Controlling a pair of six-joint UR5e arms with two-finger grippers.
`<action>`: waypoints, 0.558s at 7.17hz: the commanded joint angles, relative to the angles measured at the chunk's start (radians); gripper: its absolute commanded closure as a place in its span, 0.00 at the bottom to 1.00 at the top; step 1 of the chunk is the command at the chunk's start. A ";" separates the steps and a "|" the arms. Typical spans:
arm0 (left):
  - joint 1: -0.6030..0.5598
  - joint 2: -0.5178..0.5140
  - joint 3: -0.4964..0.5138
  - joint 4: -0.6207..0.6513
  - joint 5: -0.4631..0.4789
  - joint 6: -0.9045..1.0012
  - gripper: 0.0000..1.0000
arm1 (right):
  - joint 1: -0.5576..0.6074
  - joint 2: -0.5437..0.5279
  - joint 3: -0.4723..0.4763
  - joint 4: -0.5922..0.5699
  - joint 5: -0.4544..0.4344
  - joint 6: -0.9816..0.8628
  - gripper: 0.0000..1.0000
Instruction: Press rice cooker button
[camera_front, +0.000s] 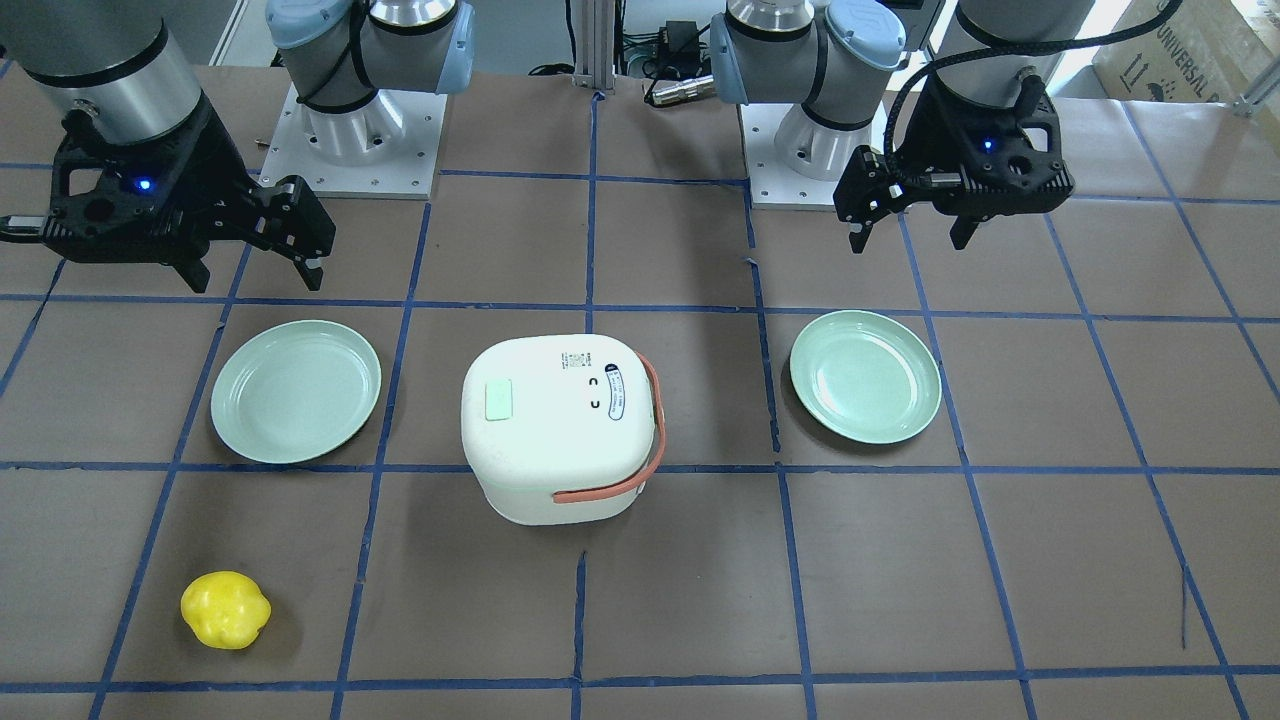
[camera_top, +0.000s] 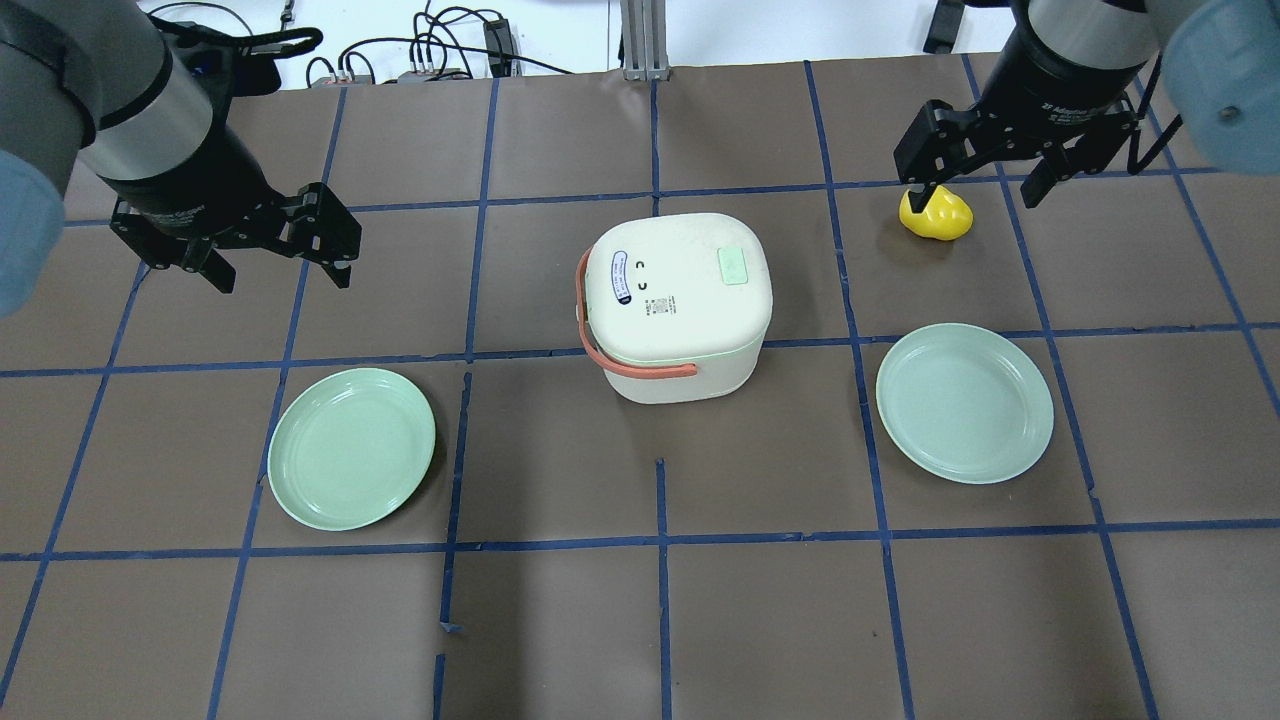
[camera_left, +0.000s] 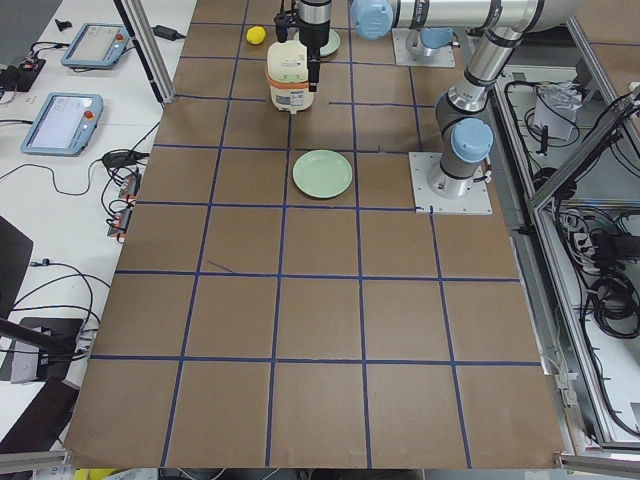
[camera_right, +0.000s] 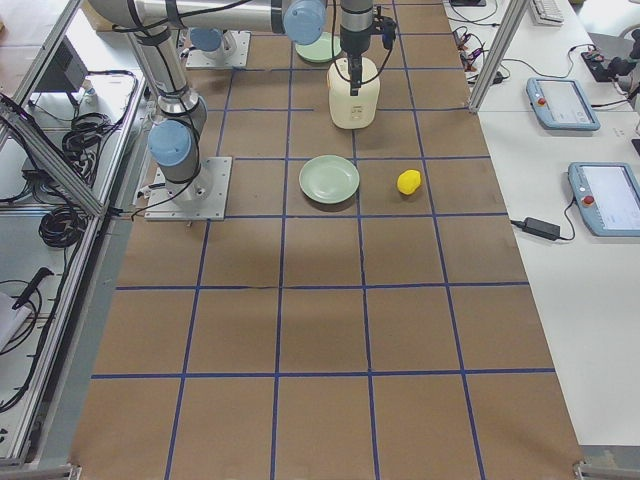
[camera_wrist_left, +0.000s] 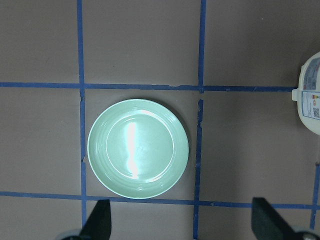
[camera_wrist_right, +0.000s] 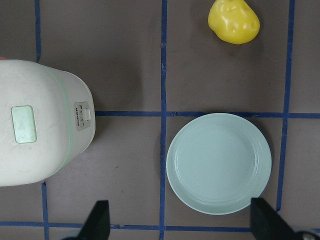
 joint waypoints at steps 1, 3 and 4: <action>0.000 0.000 0.000 0.000 0.000 0.000 0.00 | 0.000 0.001 0.000 -0.002 0.009 0.002 0.00; 0.000 0.000 0.000 0.000 0.000 0.000 0.00 | 0.000 0.008 0.005 -0.002 0.012 0.008 0.00; 0.000 0.000 0.000 0.000 0.000 0.000 0.00 | 0.000 0.003 0.003 0.000 0.008 0.008 0.00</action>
